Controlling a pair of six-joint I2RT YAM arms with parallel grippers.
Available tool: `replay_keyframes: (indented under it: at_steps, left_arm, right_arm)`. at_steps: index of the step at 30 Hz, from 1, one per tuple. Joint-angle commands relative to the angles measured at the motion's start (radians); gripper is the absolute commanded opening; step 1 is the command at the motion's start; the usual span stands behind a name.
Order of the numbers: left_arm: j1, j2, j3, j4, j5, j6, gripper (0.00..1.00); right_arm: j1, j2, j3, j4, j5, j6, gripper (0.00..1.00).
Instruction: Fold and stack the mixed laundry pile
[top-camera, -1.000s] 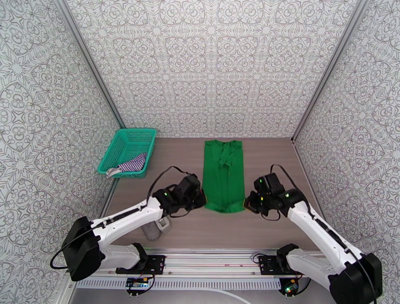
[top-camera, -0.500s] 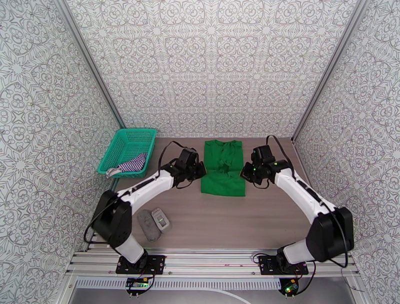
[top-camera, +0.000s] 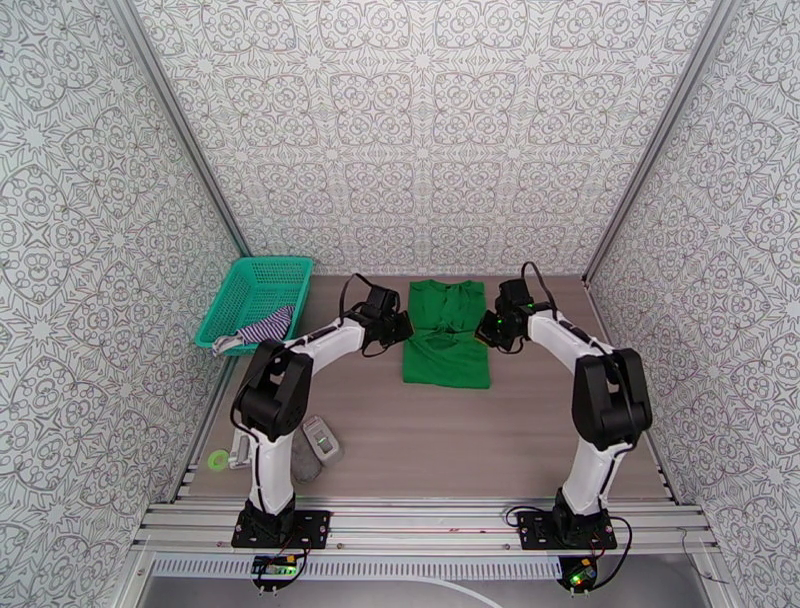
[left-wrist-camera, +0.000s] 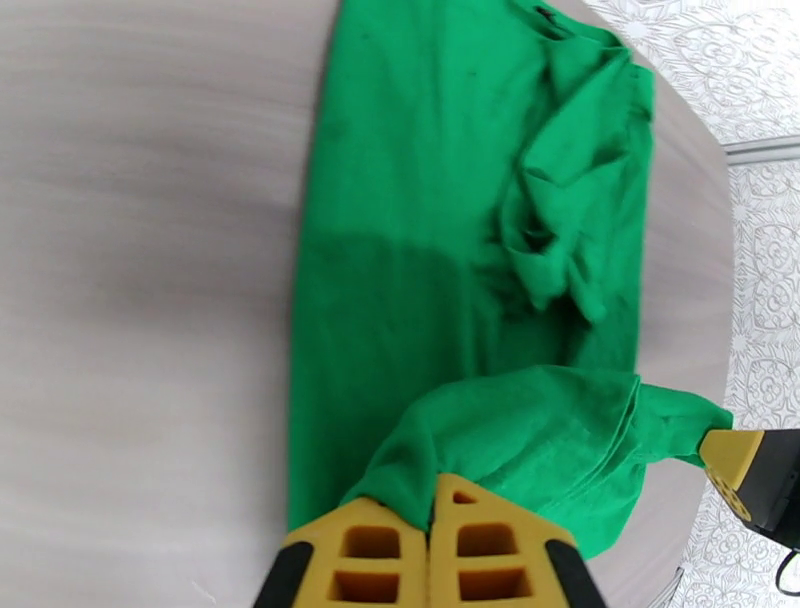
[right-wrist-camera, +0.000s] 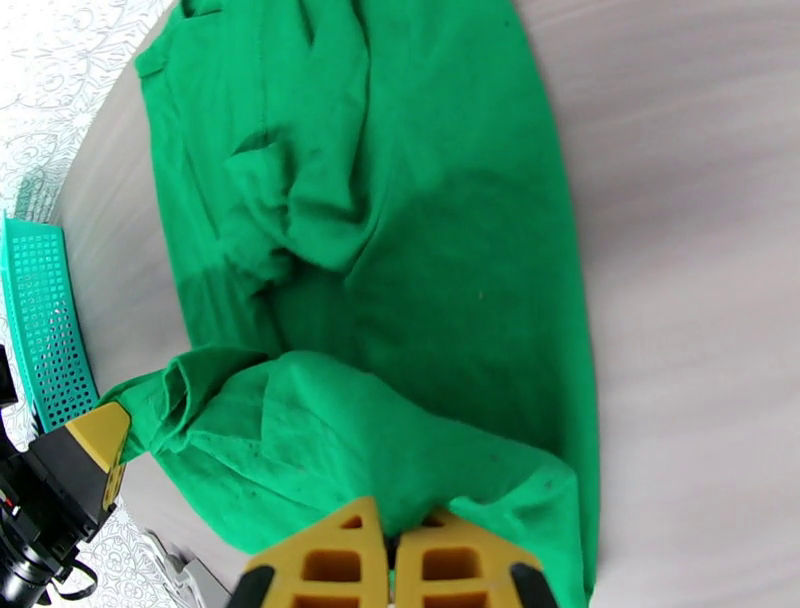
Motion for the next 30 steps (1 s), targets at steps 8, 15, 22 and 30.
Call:
replay_keyframes:
  at_steps: [8, 15, 22, 30]
  left_arm:
    - [0.017, 0.08, 0.074, 0.049, 0.067, 0.006, 0.0]
    - [0.019, 0.097, 0.078, 0.06, 0.074, -0.004, 0.0]
    - [0.023, 0.109, 0.077, 0.07, 0.075, -0.007, 0.0]
    - [0.041, 0.114, 0.043, 0.148, 0.069, -0.032, 0.41]
  right_arm:
    - [-0.023, 0.115, 0.135, 0.019, -0.075, -0.041, 0.0]
    - [-0.028, 0.168, 0.204, -0.015, -0.087, -0.064, 0.0]
    - [-0.031, 0.213, 0.254, -0.057, -0.074, -0.093, 0.0]
    - [-0.056, 0.226, 0.24, -0.041, -0.075, -0.114, 0.3]
